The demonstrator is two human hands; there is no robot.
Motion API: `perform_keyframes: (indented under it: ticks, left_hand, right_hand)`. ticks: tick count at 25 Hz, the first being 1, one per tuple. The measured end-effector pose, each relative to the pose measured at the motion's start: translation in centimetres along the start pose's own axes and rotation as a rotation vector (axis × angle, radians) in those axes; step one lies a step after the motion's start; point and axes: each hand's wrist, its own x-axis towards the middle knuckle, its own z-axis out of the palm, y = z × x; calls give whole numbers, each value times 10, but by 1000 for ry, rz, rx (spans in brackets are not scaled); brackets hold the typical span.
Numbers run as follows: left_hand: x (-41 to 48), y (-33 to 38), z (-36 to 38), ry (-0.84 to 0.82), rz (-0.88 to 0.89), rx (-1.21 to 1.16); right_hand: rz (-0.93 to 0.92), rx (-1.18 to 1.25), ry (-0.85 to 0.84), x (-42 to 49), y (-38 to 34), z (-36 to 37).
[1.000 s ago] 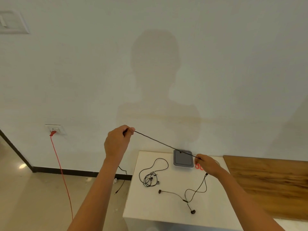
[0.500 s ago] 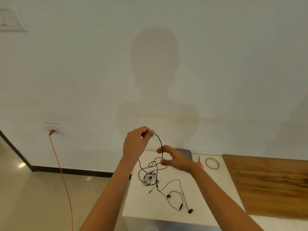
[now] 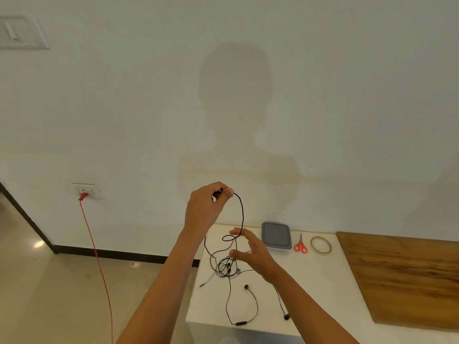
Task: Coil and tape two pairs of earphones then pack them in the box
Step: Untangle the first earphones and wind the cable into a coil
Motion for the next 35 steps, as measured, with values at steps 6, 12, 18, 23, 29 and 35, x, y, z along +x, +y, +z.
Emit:
perform_keyframes:
  ticks: [6,12,18,23,29,35]
  left_hand:
    - [0,-8,-9,62,43,-20]
    - [3,-26,-21,277,12,-16]
    - [3,-33,-29,326,-51,-21]
    - [2,-33,-30,348,-119,-70]
    - [-3,-36,-30,349,-120,-59]
    - [4,-38,-49,450,-82,-37]
  right_hand:
    - [10,184,88,0,-2,-4]
    - [189,571,-102,-18,1,-23]
    - [62,227,-158,-23,0,-33]
    - [14,54,27,-26,-2,-32]
    - [212,444,42,-25,-19,-52]
    - [226,-300,192,-28,3,-106]
